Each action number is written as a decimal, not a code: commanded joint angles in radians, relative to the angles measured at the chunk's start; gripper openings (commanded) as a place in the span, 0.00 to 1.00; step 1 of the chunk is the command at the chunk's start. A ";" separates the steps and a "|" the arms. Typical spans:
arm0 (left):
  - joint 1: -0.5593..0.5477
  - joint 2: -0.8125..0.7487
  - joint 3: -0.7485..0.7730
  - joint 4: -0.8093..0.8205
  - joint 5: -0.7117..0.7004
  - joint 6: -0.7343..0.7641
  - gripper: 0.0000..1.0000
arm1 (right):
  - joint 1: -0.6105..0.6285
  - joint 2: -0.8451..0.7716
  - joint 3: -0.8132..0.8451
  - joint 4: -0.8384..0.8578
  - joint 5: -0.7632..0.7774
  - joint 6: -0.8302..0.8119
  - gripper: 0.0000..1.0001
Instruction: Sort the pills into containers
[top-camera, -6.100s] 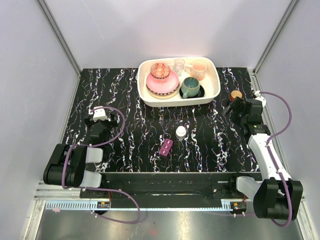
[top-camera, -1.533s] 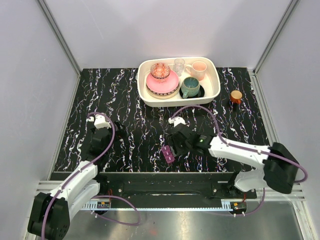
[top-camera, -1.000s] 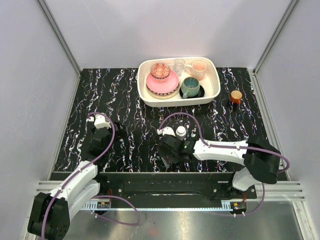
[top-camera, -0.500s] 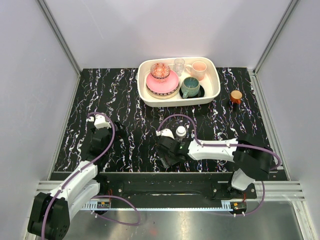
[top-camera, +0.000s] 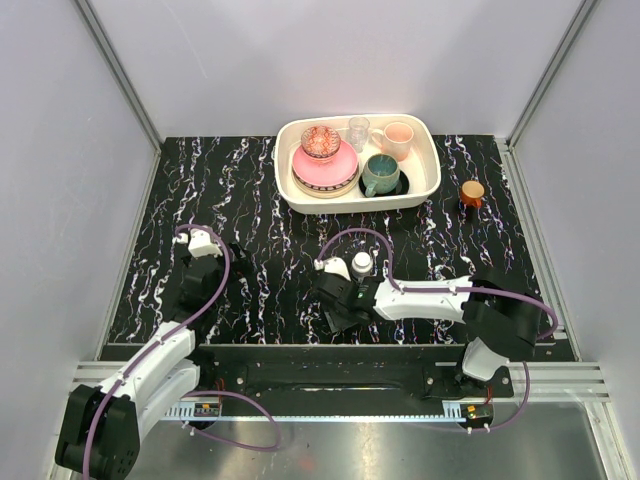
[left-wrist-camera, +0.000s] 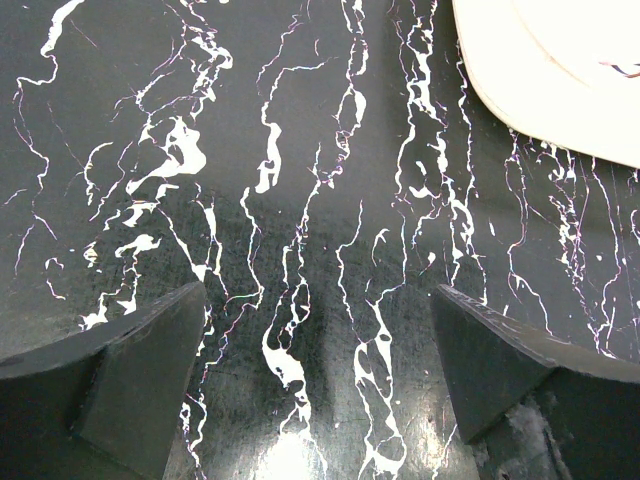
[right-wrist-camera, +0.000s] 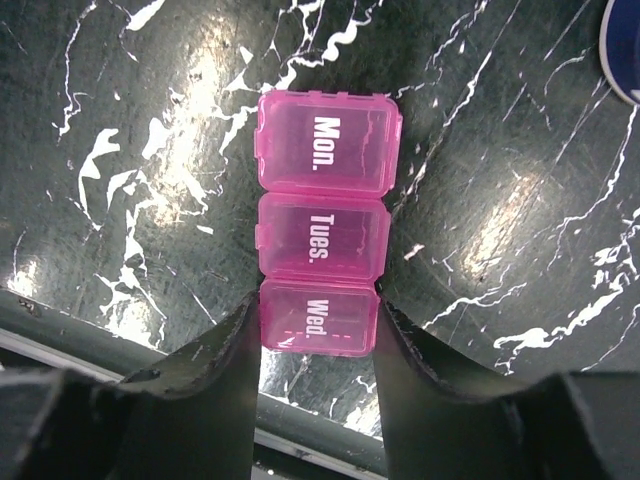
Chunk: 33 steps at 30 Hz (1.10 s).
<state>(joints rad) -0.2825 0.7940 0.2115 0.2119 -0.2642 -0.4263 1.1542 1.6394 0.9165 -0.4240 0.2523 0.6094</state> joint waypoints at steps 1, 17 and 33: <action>-0.001 0.001 0.026 0.038 0.013 -0.003 0.99 | 0.015 -0.021 0.022 0.008 0.018 0.018 0.17; -0.058 -0.082 0.198 -0.103 0.408 -0.241 0.73 | 0.016 -0.426 -0.096 0.024 -0.051 -0.097 0.00; -0.359 0.045 0.381 -0.128 0.545 -0.474 0.75 | 0.070 -0.589 -0.054 0.004 0.007 -0.096 0.00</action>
<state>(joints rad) -0.5865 0.8043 0.5529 0.0204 0.2180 -0.7910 1.2011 1.0870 0.8135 -0.4252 0.2020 0.5266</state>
